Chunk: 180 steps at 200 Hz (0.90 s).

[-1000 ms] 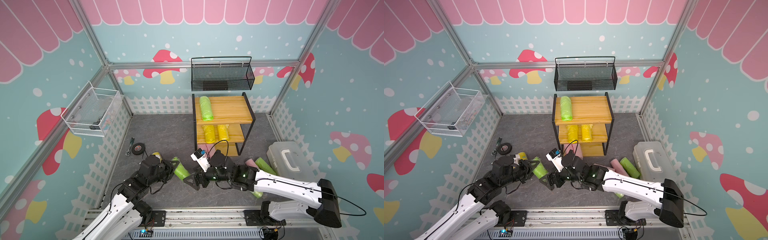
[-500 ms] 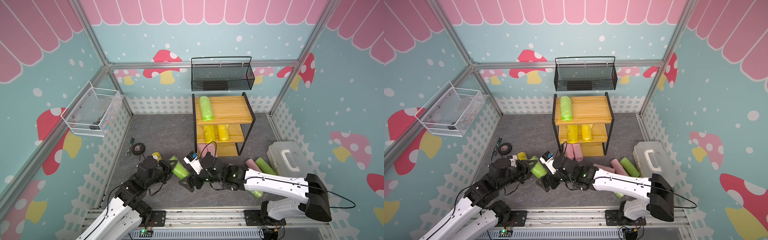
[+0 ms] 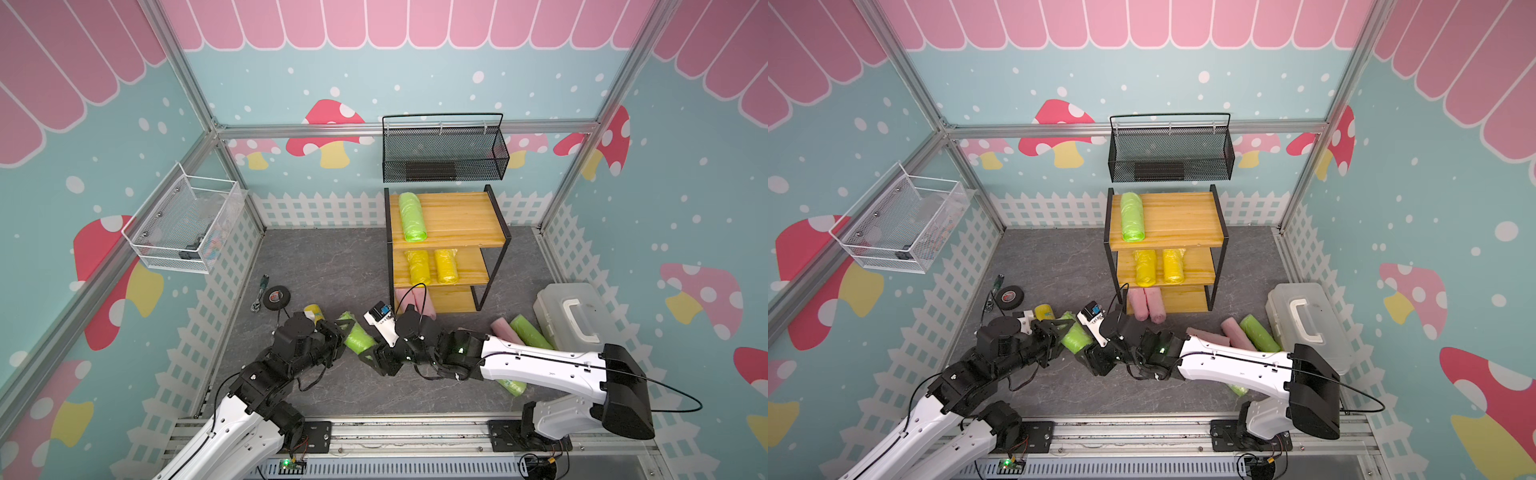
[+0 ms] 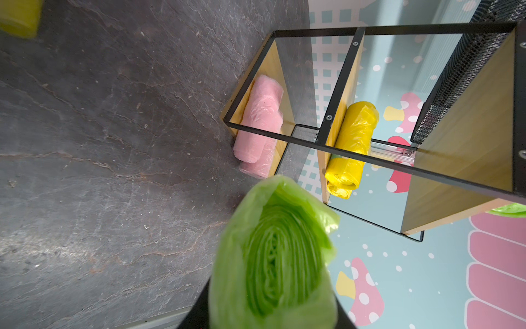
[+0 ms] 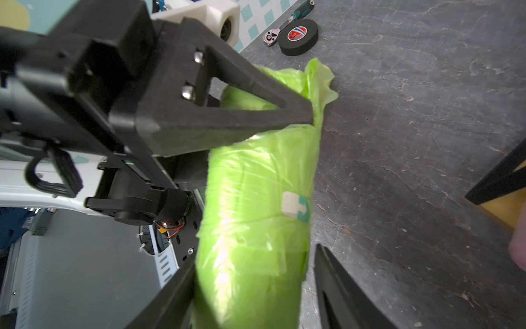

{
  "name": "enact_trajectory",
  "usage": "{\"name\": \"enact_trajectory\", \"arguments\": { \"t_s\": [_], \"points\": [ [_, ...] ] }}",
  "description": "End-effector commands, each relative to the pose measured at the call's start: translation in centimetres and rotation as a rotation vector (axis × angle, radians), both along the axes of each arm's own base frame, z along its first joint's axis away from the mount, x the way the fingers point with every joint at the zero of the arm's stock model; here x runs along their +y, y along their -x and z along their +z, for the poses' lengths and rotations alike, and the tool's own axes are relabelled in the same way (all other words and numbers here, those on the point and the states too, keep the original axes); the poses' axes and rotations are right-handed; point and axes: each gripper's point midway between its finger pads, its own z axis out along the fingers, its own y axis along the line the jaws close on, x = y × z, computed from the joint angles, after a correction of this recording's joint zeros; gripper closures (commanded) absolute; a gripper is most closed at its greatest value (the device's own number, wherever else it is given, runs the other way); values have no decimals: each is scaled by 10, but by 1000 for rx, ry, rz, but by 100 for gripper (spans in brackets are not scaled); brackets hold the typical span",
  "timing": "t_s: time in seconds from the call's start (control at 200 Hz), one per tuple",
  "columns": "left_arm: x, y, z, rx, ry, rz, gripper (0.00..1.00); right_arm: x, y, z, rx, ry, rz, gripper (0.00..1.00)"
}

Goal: Sort the rolls of trash bags by color and place them on the shelf
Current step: Pick up the roll of trash bags from the center of the board, then place the roll of trash bags on the shelf.

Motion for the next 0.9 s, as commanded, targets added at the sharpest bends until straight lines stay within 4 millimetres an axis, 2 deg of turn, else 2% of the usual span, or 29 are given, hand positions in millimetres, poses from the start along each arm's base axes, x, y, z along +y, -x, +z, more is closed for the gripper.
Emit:
{"name": "enact_trajectory", "arguments": {
  "t_s": [0.0, 0.155, 0.2, 0.22, 0.285, 0.32, 0.335, 0.345, 0.375, 0.6, 0.725, 0.896],
  "points": [
    [-3, -2, 16, -43, 40, 0, 100, 5, -9, 7, -23, -16, -39, 51],
    [-2, -2, 20, -56, 37, 0, 100, 5, -10, 8, -15, -17, -48, 68],
    [-2, -2, 22, -67, 34, -4, 100, 3, -12, 10, -20, -17, -59, 76],
    [-1, -2, 22, -69, 29, -4, 91, 2, -12, 12, -23, -16, -62, 79],
    [2, -2, 23, -79, 20, 5, 37, -2, -15, 16, -36, -7, -76, 89],
    [5, -1, 22, -77, 7, 17, 19, -4, -16, 20, -46, -5, -80, 94],
    [7, -1, 21, -75, -1, 22, 5, -5, -16, 22, -49, -5, -80, 96],
    [9, 0, 20, -73, -9, 28, 2, -6, -16, 24, -52, -5, -81, 97],
    [14, 1, 20, -73, -32, 41, 1, -8, -17, 27, -57, -3, -83, 100],
    [69, 15, 35, -167, -310, 145, 1, -28, -34, 63, -78, -34, -127, 100],
    [94, 25, 26, -166, -456, 175, 2, -40, -54, 102, -93, -106, -166, 100],
    [95, 28, 16, -138, -550, 112, 1, -70, -97, 167, -124, -229, -285, 100]
  ]
}}
